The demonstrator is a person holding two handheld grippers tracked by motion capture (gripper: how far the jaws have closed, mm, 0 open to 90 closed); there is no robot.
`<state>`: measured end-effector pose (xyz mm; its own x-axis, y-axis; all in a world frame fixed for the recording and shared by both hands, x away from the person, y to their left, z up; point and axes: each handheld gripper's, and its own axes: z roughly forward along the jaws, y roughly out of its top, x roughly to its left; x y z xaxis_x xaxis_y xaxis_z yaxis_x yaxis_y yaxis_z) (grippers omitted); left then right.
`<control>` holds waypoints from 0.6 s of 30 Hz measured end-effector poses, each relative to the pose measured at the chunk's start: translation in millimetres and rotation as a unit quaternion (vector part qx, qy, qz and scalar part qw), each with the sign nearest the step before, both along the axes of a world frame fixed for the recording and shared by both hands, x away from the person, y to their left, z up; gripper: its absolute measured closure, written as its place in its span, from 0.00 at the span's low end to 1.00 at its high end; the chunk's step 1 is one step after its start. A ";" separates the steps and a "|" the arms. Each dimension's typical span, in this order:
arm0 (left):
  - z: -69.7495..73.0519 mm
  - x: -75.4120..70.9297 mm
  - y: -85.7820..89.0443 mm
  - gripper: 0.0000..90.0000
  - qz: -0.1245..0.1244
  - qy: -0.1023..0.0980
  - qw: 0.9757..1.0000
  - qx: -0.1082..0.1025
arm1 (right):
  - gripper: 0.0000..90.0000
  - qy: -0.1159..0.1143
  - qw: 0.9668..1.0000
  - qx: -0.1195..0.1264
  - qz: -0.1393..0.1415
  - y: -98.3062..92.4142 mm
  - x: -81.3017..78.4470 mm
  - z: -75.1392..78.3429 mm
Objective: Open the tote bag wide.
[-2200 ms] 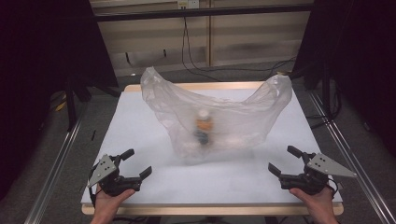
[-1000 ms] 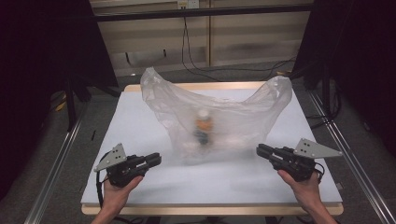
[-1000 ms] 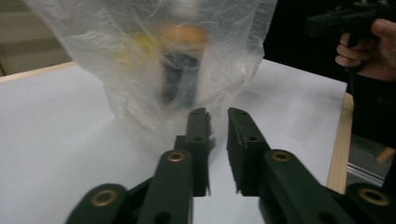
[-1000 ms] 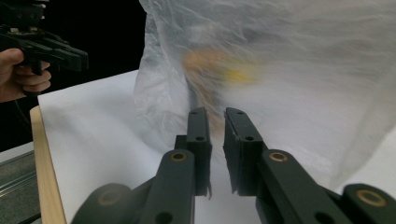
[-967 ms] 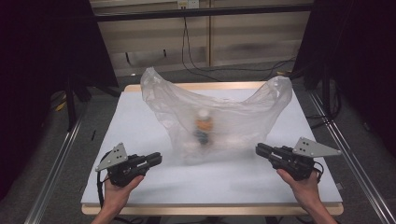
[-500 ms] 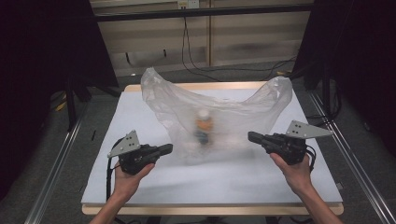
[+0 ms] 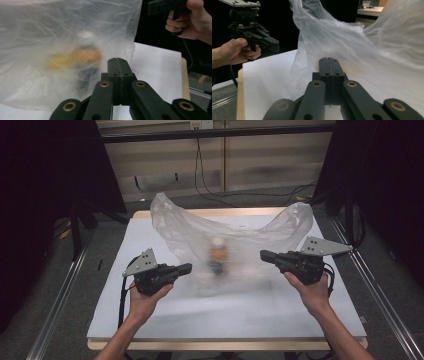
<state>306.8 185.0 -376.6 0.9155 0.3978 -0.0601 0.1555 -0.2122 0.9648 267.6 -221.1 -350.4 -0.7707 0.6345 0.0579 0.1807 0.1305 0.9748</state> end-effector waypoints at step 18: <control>42.1 26.9 -42.4 1.00 -0.023 -0.022 0.999 -0.014 | 1.00 -0.009 1.000 -0.014 -0.014 10.8 31.0 35.0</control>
